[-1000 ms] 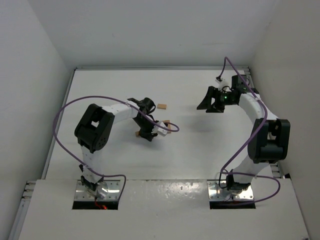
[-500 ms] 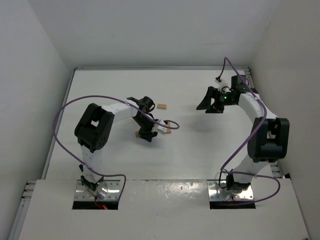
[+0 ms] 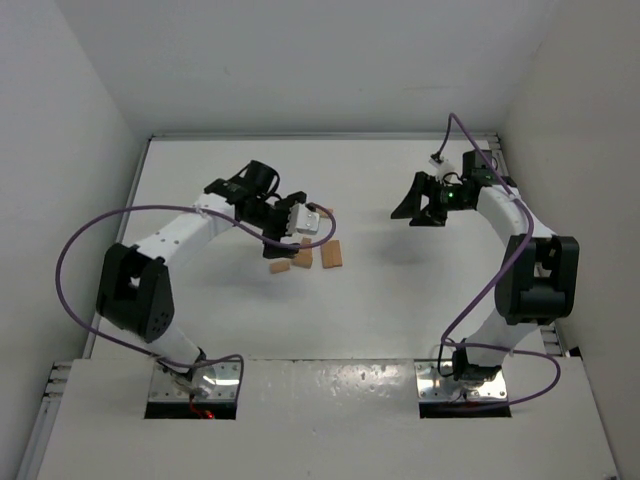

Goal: Build the wood block tower

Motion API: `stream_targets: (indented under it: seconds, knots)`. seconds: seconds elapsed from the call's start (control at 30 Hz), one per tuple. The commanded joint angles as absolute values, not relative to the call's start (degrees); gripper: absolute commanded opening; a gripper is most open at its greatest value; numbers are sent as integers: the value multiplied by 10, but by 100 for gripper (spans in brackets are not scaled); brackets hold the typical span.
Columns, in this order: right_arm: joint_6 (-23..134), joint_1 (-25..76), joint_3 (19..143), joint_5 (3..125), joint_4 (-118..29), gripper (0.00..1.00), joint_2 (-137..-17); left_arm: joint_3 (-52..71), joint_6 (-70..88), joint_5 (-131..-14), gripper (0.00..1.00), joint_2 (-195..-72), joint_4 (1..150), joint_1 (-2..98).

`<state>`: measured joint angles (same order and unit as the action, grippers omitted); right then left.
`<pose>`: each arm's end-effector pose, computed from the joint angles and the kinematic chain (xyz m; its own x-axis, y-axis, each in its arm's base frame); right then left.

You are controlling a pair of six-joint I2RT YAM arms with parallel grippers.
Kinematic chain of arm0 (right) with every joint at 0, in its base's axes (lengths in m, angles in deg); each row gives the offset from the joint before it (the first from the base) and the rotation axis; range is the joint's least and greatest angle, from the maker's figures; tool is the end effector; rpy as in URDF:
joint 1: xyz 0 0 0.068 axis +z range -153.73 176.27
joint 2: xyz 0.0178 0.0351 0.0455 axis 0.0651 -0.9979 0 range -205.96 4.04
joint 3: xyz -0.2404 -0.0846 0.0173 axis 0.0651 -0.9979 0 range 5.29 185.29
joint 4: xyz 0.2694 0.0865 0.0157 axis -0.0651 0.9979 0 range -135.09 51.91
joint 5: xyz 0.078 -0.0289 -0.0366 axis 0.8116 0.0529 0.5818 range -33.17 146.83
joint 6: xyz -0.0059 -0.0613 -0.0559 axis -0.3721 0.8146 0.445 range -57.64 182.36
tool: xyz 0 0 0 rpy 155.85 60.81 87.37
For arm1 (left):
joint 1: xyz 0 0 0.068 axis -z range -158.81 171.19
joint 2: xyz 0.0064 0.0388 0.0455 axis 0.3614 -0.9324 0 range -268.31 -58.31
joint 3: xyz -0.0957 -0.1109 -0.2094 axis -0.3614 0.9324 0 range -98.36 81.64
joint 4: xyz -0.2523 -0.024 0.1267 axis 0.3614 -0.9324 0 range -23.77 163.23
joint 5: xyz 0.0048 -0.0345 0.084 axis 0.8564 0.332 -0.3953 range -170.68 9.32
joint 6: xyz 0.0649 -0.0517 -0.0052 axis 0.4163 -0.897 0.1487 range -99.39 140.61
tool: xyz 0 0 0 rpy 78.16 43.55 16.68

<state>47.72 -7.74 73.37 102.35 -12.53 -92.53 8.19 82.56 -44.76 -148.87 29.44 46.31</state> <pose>0.3756 0.0256 0.1734 -0.9193 0.2419 -0.3105 -0.0654 0.6841 0.7264 0.3088 -0.1919 0.2220 0.1595 0.7146 -0.6811 0.9813 -0.0397 0.1882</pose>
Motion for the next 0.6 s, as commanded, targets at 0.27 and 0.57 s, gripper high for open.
stream_targets:
  seconds: [0.27, 0.57]
  knots:
    - [485, -81, 754, 1032, -128, 83, -920, 101, 741, -532, 100, -1593, 380, 458]
    - [487, -81, 761, 1031, -123, 83, -929, 96, 727, -581, 100, -1643, 400, 481]
